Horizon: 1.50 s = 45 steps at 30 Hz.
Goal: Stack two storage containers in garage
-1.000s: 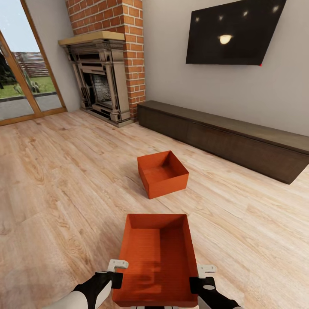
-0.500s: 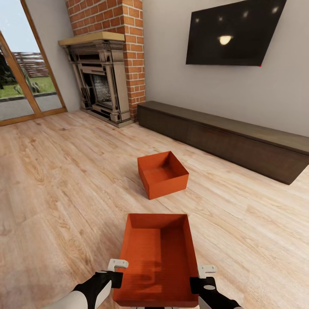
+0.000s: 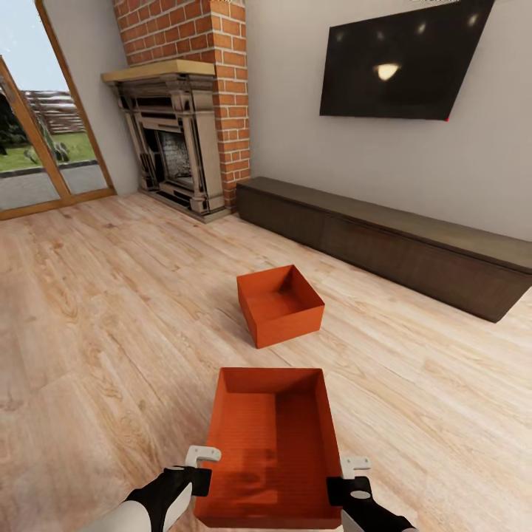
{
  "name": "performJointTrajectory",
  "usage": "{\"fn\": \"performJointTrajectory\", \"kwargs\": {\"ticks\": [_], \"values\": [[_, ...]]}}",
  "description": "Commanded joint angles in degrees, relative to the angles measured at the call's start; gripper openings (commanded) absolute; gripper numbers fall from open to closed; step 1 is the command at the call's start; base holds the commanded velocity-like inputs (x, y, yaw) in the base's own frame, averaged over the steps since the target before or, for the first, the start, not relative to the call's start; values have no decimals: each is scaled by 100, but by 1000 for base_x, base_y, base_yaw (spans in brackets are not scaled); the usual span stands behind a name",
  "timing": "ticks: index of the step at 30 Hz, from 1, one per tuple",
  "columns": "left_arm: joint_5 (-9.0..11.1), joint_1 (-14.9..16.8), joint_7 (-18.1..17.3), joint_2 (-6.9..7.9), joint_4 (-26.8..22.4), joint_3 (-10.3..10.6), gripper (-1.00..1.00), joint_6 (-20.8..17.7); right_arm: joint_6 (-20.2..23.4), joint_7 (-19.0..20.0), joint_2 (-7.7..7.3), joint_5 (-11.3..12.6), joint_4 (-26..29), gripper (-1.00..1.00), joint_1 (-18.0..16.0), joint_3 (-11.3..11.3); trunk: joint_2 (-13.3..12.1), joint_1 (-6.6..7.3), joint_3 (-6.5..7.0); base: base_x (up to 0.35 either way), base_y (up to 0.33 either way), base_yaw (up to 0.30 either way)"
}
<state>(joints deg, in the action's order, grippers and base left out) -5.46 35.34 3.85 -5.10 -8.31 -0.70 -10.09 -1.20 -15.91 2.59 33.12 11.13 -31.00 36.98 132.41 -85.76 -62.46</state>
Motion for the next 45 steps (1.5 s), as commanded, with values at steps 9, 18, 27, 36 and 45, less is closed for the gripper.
{"fn": "performJointTrajectory", "kwargs": {"ticks": [9, 18, 27, 36, 45], "values": [[-112, -1, 28, 0, -14, -1, -100, -37, -21, -35, -11, 45, -5, -100, -3, 11, -361, 199, 158, 0, 0, 0], [-109, -1, 28, 0, -16, -1, -100, -37, -21, -43, -4, 51, -5, -100, -5, 11, -722, 397, 319, 0, 0, 0], [-112, -1, 28, 0, -16, -1, -100, -37, -29, -42, -4, 54, -5, -100, -3, 11, -1083, 595, 481, 0, 0, 0], [-112, -1, 28, 0, -20, -1, -100, -37, -36, -44, -4, 54, -2, -100, -3, 11, -1444, 792, 643, 0, 0, 0], [-109, -1, 28, 0, -22, -9, -100, -37, -73, -44, -4, 54, 3, -100, -3, 11, -1805, 990, 804, 0, 0, 0]]}}
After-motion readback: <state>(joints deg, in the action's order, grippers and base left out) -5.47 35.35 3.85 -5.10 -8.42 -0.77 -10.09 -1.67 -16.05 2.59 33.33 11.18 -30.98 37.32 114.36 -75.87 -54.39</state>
